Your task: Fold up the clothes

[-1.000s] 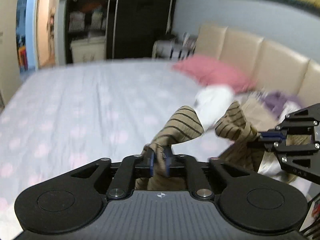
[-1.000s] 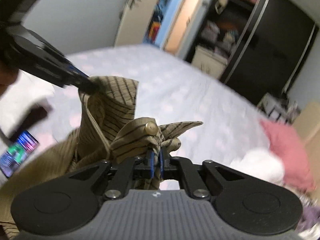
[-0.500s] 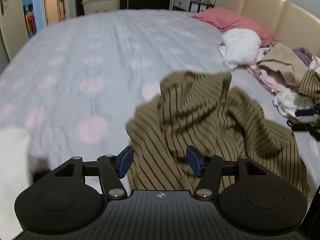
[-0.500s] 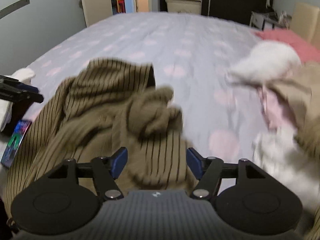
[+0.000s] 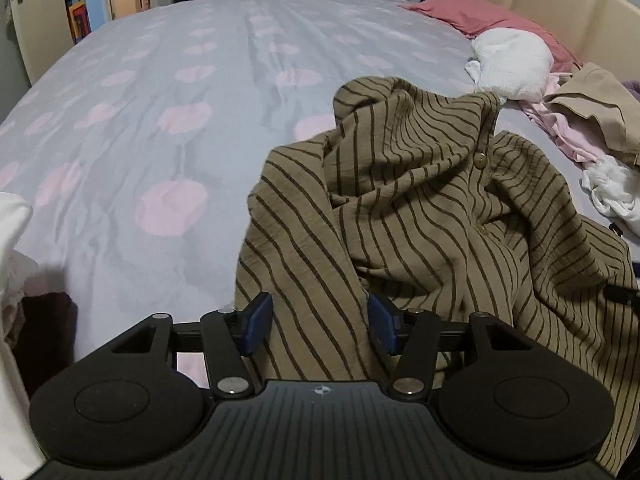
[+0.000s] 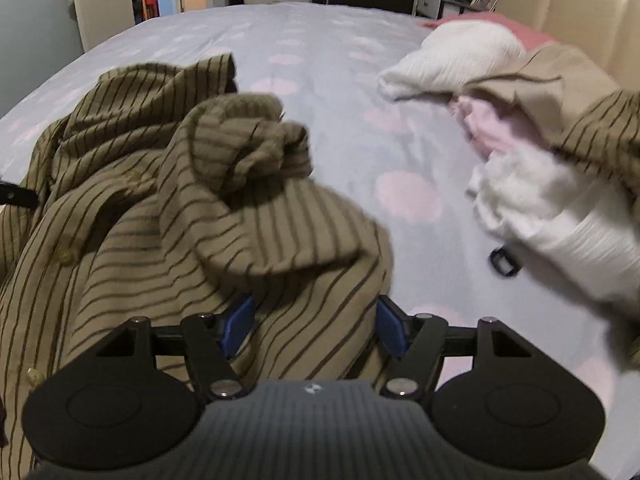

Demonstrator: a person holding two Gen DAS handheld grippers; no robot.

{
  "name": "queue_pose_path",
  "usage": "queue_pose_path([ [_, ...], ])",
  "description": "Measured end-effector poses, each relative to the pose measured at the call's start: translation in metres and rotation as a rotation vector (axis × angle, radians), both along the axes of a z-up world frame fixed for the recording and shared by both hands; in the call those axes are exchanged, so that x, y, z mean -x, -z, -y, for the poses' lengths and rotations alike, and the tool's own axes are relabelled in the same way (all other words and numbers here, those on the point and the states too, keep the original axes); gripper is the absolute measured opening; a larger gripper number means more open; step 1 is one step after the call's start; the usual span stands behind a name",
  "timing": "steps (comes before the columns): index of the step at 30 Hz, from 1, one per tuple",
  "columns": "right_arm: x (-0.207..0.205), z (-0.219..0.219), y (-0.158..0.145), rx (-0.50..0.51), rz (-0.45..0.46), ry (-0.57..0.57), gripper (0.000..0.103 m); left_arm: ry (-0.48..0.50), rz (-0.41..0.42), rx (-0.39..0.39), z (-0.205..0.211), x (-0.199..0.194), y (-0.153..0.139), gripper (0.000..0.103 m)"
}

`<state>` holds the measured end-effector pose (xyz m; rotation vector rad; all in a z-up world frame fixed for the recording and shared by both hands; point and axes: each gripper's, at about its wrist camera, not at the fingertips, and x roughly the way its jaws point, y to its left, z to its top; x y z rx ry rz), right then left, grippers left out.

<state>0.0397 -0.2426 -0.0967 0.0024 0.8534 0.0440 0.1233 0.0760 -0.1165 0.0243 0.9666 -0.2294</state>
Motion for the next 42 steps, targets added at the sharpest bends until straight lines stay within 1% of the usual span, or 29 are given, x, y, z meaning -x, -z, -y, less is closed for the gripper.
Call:
queue_pose_path([
  [1,0.002,0.004,-0.001,-0.017,0.0,0.006,0.022,0.0,-0.004,0.01,-0.001,0.0,0.001,0.034],
  [2,0.003,0.008,-0.002,-0.033,-0.001,0.012,0.007,-0.001,-0.007,0.02,-0.002,-0.001,0.002,0.02],
  [3,0.005,0.011,-0.003,-0.05,-0.001,0.018,0.006,-0.001,-0.011,0.03,-0.003,-0.001,0.004,0.0],
  [4,0.006,0.015,-0.004,-0.067,-0.002,0.024,0.006,-0.001,-0.015,0.04,-0.005,-0.001,0.005,0.0],
  [7,0.011,0.027,-0.007,-0.117,-0.003,0.042,0.005,-0.037,-0.001,0.121,-0.03,0.003,-0.007,0.0],
  [9,0.014,0.034,-0.009,-0.15,-0.004,0.054,0.005,-0.067,0.03,0.139,-0.052,0.01,-0.022,0.0],
  [10,0.017,0.041,-0.014,-0.164,0.003,0.06,0.005,-0.088,0.046,0.149,-0.066,0.015,-0.03,0.0],
  [13,0.035,0.07,-0.047,-0.195,0.06,0.086,0.005,-0.153,0.093,0.177,-0.106,0.029,-0.055,0.0],
  [15,0.048,0.089,-0.065,-0.208,0.092,0.113,0.005,-0.174,0.112,0.168,-0.123,0.041,-0.066,0.0],
  [18,0.063,0.111,-0.078,-0.201,0.106,0.149,0.005,-0.18,0.118,0.144,-0.136,0.059,-0.072,0.0],
  [20,0.067,0.121,-0.072,-0.183,0.078,0.168,0.005,-0.176,0.11,0.118,-0.137,0.067,-0.07,0.0],
  [21,0.066,0.124,-0.063,-0.179,0.041,0.174,0.005,-0.172,0.1,0.102,-0.137,0.07,-0.068,0.0],
  [23,0.063,0.129,-0.044,-0.156,-0.046,0.176,0.008,-0.152,0.066,0.058,-0.134,0.072,-0.063,0.0],
  [24,0.059,0.127,-0.032,-0.106,-0.111,0.171,0.015,-0.134,0.039,0.028,-0.131,0.071,-0.06,0.0],
  [25,0.056,0.123,-0.022,-0.038,-0.153,0.176,0.026,-0.117,0.014,-0.007,-0.128,0.069,-0.057,0.002],
  [26,0.055,0.119,-0.018,0.024,-0.161,0.187,0.03,-0.107,0.008,-0.035,-0.125,0.069,-0.058,0.002],
  [27,0.055,0.114,-0.018,0.055,-0.146,0.195,0.034,-0.099,0.007,-0.06,-0.123,0.069,-0.059,0.004],
  [28,0.055,0.111,-0.022,0.059,-0.119,0.202,0.042,-0.091,0.006,-0.085,-0.12,0.069,-0.061,0.011],
  [29,0.055,0.106,-0.027,0.056,-0.089,0.2,0.046,-0.084,0.005,-0.11,-0.118,0.069,-0.063,0.017],
  [30,0.053,0.101,-0.033,0.045,-0.056,0.189,0.05,-0.085,0.022,-0.126,-0.116,0.069,-0.067,0.03],
  [31,0.051,0.096,-0.04,0.034,-0.024,0.178,0.051,-0.089,0.042,-0.14,-0.114,0.068,-0.071,0.043],
  [32,0.048,0.089,-0.044,0.024,0.0,0.161,0.052,-0.086,0.061,-0.151,-0.11,0.067,-0.076,0.047],
  [35,0.031,0.061,-0.051,-0.007,0.041,0.086,0.055,-0.073,0.115,-0.181,-0.094,0.062,-0.089,0.048],
  [37,0.02,0.042,-0.055,-0.027,0.069,0.036,0.056,-0.046,0.152,-0.13,-0.082,0.057,-0.095,0.048],
  [39,0.005,0.02,-0.051,-0.066,0.065,-0.028,0.056,0.01,0.164,-0.042,-0.064,0.051,-0.099,0.048],
  [41,-0.012,-0.001,-0.04,-0.09,0.047,-0.085,0.058,0.05,0.142,-0.036,-0.044,0.043,-0.089,0.048],
  [42,-0.02,-0.011,-0.034,-0.099,0.037,-0.111,0.061,0.068,0.129,-0.036,-0.034,0.039,-0.083,0.048],
])
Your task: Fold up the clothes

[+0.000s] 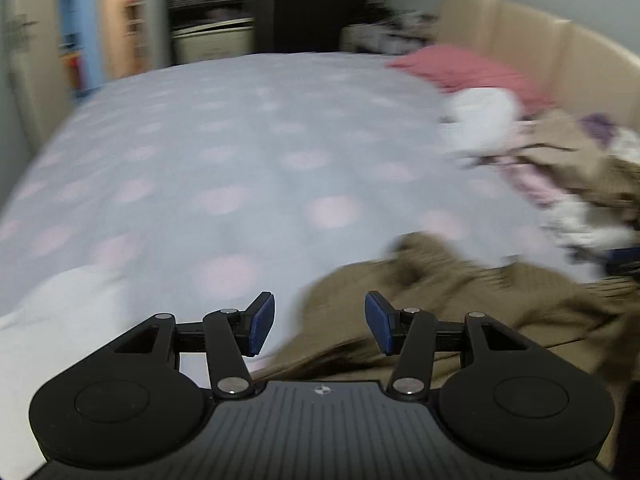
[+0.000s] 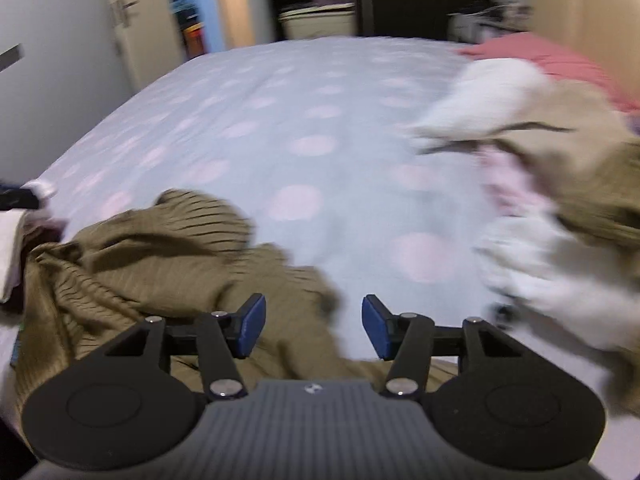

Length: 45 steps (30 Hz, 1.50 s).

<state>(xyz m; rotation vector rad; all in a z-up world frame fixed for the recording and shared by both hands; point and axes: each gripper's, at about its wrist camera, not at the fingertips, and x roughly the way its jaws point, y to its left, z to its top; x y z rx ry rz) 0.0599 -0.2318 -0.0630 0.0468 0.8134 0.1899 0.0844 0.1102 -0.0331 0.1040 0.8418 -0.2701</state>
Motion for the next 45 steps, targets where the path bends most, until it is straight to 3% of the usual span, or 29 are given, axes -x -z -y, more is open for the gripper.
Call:
queue_pose_path([
  [6,-0.039,-0.024,0.033,-0.048,-0.073,0.025,0.063,0.11,-0.077,-0.011,0.06,-0.023,0.034,0.048],
  [11,-0.046,-0.017,0.046,-0.074,-0.089,0.133,0.066,0.202,-0.141,-0.021,0.109,-0.043,0.063,0.046],
  [13,-0.048,-0.012,0.053,-0.086,-0.138,0.147,0.066,0.217,-0.164,-0.001,0.116,-0.047,0.07,0.007],
  [14,-0.049,-0.01,0.057,-0.092,-0.169,0.149,0.064,0.209,-0.174,0.026,0.111,-0.046,0.071,0.004],
  [15,-0.048,-0.009,0.06,-0.1,-0.183,0.137,0.042,0.201,-0.183,0.054,0.105,-0.045,0.072,0.004],
  [16,-0.046,-0.009,0.061,-0.111,-0.18,0.111,0.004,0.192,-0.193,0.081,0.099,-0.044,0.073,0.003],
  [18,-0.038,-0.009,0.059,-0.134,-0.141,0.061,0.006,0.177,-0.165,0.144,0.083,-0.038,0.067,0.002],
  [22,0.011,-0.005,0.024,-0.224,0.138,-0.057,0.006,0.198,0.007,0.271,0.045,-0.008,0.042,0.001],
  [24,0.041,-0.007,0.01,-0.262,0.221,-0.159,0.006,0.233,0.051,0.318,0.026,0.017,0.035,0.001],
  [26,0.068,-0.013,0.006,-0.288,0.211,-0.272,0.006,0.268,0.053,0.347,0.008,0.041,0.034,0.001],
  [29,0.098,-0.033,0.022,-0.213,0.067,-0.424,0.013,0.292,-0.08,0.289,-0.008,0.071,0.06,0.001],
  [30,0.106,-0.04,0.029,-0.165,0.024,-0.456,0.023,0.299,-0.126,0.265,-0.012,0.08,0.072,0.001],
  [31,0.112,-0.045,0.035,-0.133,-0.015,-0.482,0.039,0.306,-0.173,0.24,-0.016,0.088,0.083,0.002],
  [33,0.121,-0.05,0.043,-0.092,-0.076,-0.523,0.042,0.302,-0.211,0.216,-0.024,0.099,0.093,0.002],
  [35,0.122,-0.042,0.037,-0.124,-0.082,-0.525,0.042,0.287,-0.188,0.219,-0.031,0.102,0.085,0.008],
  [40,0.11,-0.013,0.001,-0.244,0.017,-0.401,0.051,0.264,-0.058,0.237,-0.04,0.103,0.047,0.044],
  [43,0.096,-0.012,-0.009,-0.266,0.054,-0.287,0.054,0.245,0.05,0.276,-0.032,0.092,0.024,0.049],
  [45,0.082,-0.019,-0.009,-0.255,0.052,-0.232,0.054,0.268,0.04,0.254,-0.02,0.084,0.028,0.05],
])
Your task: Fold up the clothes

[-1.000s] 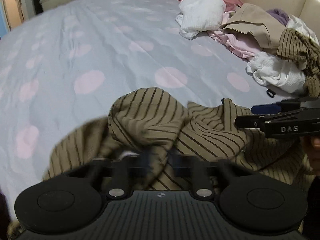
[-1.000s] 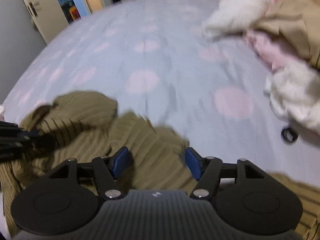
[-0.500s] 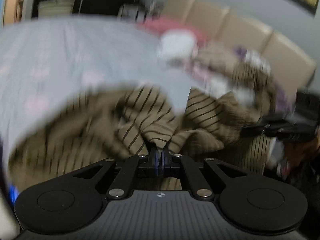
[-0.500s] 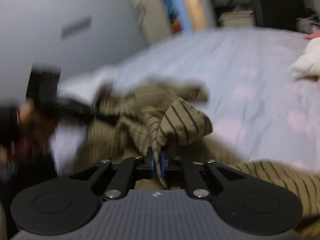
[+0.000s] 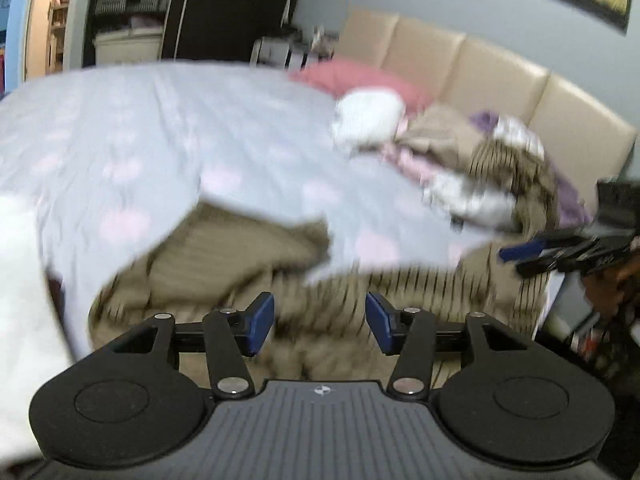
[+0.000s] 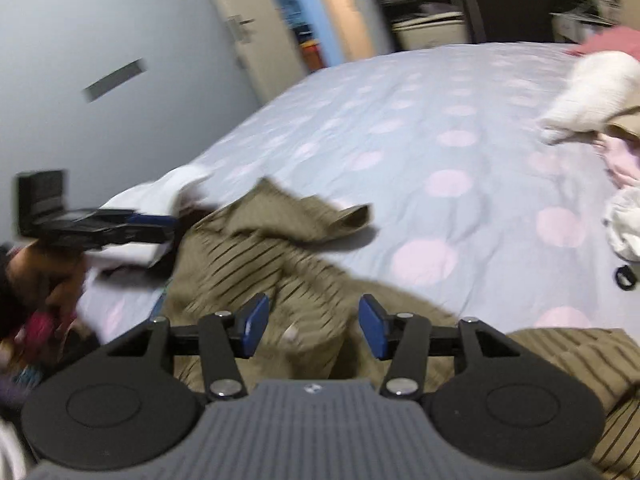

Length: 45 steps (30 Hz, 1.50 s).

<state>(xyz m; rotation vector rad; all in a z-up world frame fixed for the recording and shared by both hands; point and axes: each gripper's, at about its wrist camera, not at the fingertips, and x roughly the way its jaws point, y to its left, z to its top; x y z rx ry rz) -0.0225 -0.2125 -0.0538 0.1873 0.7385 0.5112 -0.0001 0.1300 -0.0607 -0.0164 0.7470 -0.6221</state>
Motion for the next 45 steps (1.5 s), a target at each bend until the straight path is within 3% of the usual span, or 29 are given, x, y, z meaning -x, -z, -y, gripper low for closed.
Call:
queue_pose_path([
  [8,-0.037,-0.049,0.033,0.185,-0.093,0.042,0.054,0.11,-0.048,-0.116,0.053,-0.03,0.024,0.056],
  [9,-0.038,-0.051,0.038,0.199,-0.114,0.035,0.05,0.124,-0.054,-0.131,0.06,-0.034,0.028,0.055],
  [11,-0.037,-0.051,0.047,0.203,-0.15,-0.001,0.009,0.157,-0.102,-0.186,0.062,-0.029,0.039,0.038],
  [12,-0.032,-0.05,0.045,0.199,-0.132,-0.014,0.003,0.178,-0.093,-0.193,0.062,-0.022,0.04,0.026],
  [13,-0.026,-0.049,0.04,0.19,-0.093,-0.023,0.003,0.2,-0.075,-0.194,0.061,-0.015,0.04,0.025],
  [18,0.01,-0.032,0.012,0.115,0.085,-0.074,0.003,0.422,0.134,-0.214,0.046,0.044,0.028,0.025],
  [20,0.022,-0.027,0.008,0.09,0.093,-0.138,0.003,0.483,0.144,-0.247,0.043,0.06,0.029,0.029],
  [22,0.029,-0.025,0.01,0.102,0.071,-0.176,0.007,0.486,0.12,-0.26,0.035,0.066,0.033,0.046],
  [26,0.041,-0.018,0.011,0.132,0.044,-0.219,0.013,0.374,0.098,-0.227,0.02,0.058,0.032,0.046],
  [31,0.057,-0.009,0.011,0.17,0.024,-0.263,0.063,0.275,0.09,-0.164,0.01,0.041,0.024,0.051],
  [36,0.07,-0.007,0.005,0.286,0.082,-0.269,0.069,0.272,0.011,-0.137,0.018,0.028,0.034,0.052],
  [42,0.09,-0.035,0.015,0.364,0.11,-0.466,0.07,0.271,-0.095,-0.108,0.031,0.017,0.051,0.053],
  [45,0.1,-0.062,0.027,0.52,0.218,-0.542,0.07,0.236,-0.129,-0.116,0.034,0.011,0.055,0.053],
])
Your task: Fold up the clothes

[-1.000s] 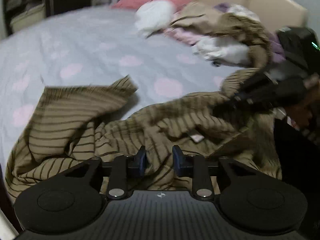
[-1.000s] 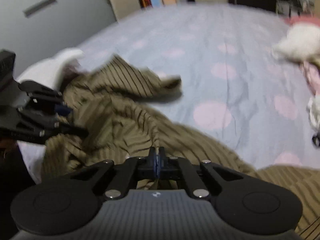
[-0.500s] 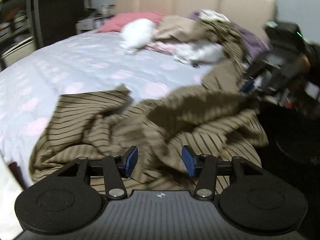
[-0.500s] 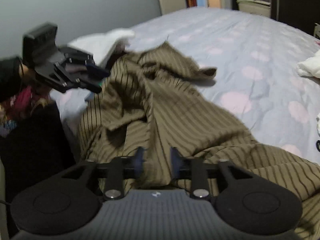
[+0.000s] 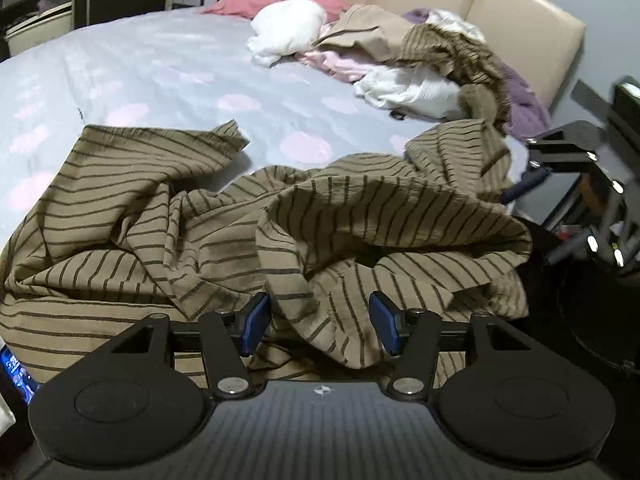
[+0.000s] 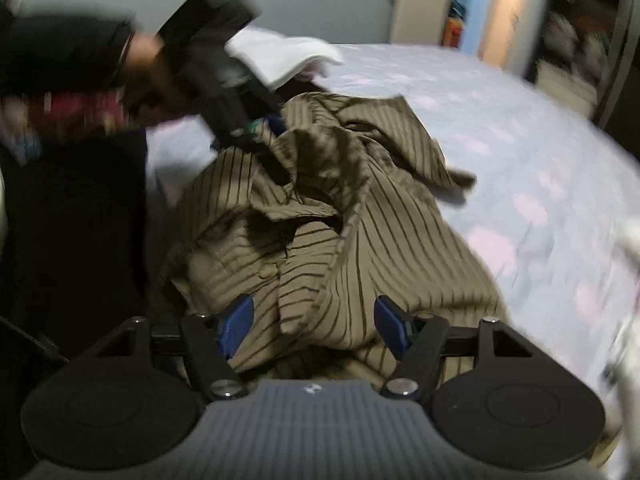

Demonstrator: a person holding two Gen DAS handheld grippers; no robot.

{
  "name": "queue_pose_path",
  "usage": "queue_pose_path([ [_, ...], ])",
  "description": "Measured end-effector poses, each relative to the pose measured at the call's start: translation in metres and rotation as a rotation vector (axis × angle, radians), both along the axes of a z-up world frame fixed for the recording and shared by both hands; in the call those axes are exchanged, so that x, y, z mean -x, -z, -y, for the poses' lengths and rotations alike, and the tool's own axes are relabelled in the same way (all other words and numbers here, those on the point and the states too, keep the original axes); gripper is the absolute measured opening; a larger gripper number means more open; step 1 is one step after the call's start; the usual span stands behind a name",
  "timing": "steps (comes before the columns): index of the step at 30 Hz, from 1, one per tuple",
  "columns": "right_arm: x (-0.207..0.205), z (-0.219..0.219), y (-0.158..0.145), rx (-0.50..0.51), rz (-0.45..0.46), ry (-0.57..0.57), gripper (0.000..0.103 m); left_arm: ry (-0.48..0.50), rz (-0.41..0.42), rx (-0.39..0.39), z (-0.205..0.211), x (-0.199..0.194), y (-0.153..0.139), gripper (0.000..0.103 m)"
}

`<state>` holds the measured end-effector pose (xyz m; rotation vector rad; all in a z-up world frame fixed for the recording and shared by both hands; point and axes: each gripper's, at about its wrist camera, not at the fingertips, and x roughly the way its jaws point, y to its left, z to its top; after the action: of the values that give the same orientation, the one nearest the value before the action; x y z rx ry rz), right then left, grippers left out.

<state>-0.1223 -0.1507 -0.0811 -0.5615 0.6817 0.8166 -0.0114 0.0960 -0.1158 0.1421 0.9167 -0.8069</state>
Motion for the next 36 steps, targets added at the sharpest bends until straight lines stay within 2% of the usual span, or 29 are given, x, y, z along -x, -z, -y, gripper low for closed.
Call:
queue_pose_path([
  [3,0.0,-0.021,0.018,0.145,0.104,-0.064,0.069,-0.038,-0.03,-0.017,0.003,-0.006,0.004,0.051],
  [5,-0.01,-0.03,0.026,0.173,0.102,-0.071,0.059,-0.07,-0.043,-0.032,0.004,-0.011,0.006,0.035],
  [6,-0.015,-0.034,0.031,0.187,0.101,-0.074,0.025,-0.09,-0.044,-0.044,0.003,-0.013,0.006,0.018],
  [7,-0.02,-0.035,0.032,0.19,0.106,-0.063,0.005,-0.11,-0.046,-0.055,0.003,-0.015,0.006,0.011],
  [10,-0.035,-0.03,0.016,0.155,0.148,0.014,0.004,-0.148,0.011,-0.05,-0.007,-0.018,-0.016,0.004],
  [16,-0.055,-0.004,-0.079,0.043,0.297,0.135,0.004,-0.2,0.164,-0.013,-0.03,-0.023,-0.079,0.002],
  [21,-0.072,0.018,-0.158,-0.051,0.42,0.236,0.004,-0.187,0.378,0.016,-0.03,-0.017,-0.174,0.002],
  [25,-0.065,0.025,-0.229,-0.054,0.577,0.263,0.004,-0.176,0.552,0.024,-0.028,0.001,-0.251,0.002],
  [30,-0.043,0.032,-0.311,-0.02,0.788,0.275,0.004,-0.176,0.747,0.046,-0.013,0.037,-0.342,0.002],
  [33,-0.026,0.036,-0.354,-0.007,0.897,0.276,0.004,-0.194,0.846,0.099,-0.005,0.063,-0.397,0.002],
  [36,-0.003,0.041,-0.393,-0.031,0.977,0.265,0.004,-0.213,0.921,0.146,0.001,0.088,-0.439,0.002],
])
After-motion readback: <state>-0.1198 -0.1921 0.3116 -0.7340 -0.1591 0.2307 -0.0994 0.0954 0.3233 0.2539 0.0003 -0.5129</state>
